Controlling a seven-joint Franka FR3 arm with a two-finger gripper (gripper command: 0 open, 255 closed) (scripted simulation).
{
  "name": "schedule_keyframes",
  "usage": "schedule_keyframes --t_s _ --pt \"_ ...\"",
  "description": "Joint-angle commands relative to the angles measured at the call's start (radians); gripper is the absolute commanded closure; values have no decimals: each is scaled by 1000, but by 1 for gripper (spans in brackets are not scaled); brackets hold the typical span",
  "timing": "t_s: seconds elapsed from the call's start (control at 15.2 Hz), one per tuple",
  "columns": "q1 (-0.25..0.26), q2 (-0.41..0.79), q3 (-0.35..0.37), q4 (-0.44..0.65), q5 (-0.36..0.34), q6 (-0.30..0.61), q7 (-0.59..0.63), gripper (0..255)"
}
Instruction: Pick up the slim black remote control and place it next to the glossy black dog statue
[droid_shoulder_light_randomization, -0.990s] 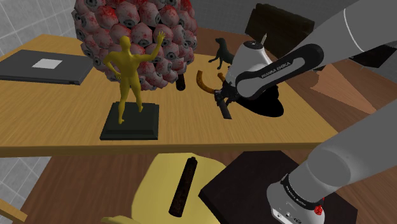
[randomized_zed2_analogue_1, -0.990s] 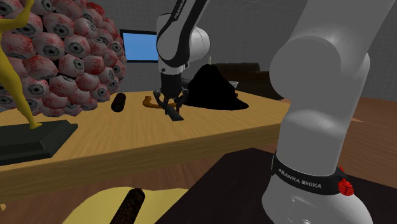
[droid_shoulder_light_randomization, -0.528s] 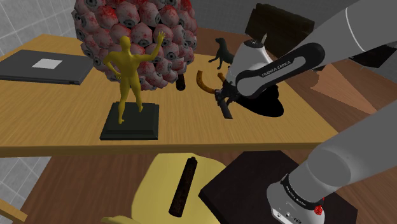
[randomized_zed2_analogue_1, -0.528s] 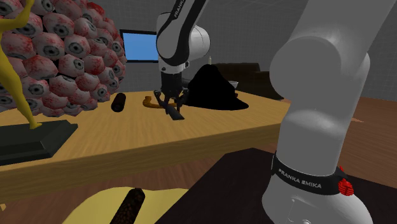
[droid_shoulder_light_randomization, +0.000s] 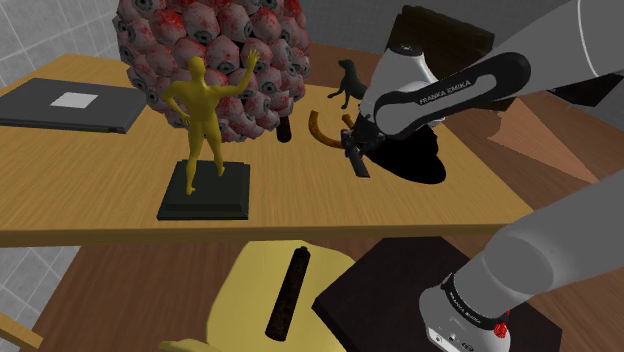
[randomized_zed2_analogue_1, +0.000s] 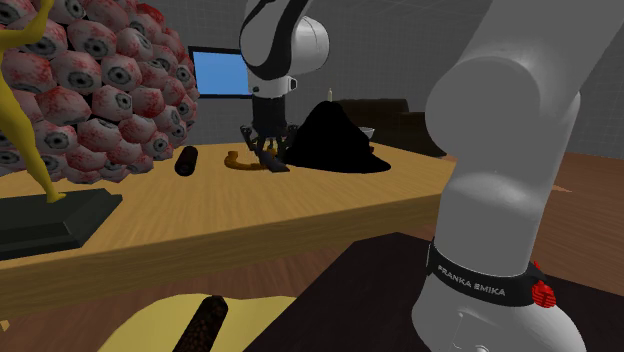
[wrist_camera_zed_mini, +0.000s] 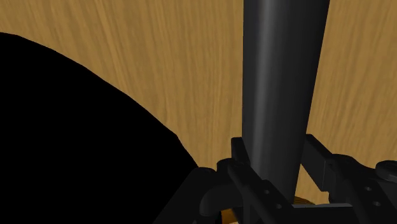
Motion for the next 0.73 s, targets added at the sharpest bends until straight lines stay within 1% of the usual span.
schedule_keyframes --t_s 0.0,0.66 --pt "4 -22 -4 11 12 -33 -13 255" --pt "19 -106 -16 80 50 -183 -54 255"
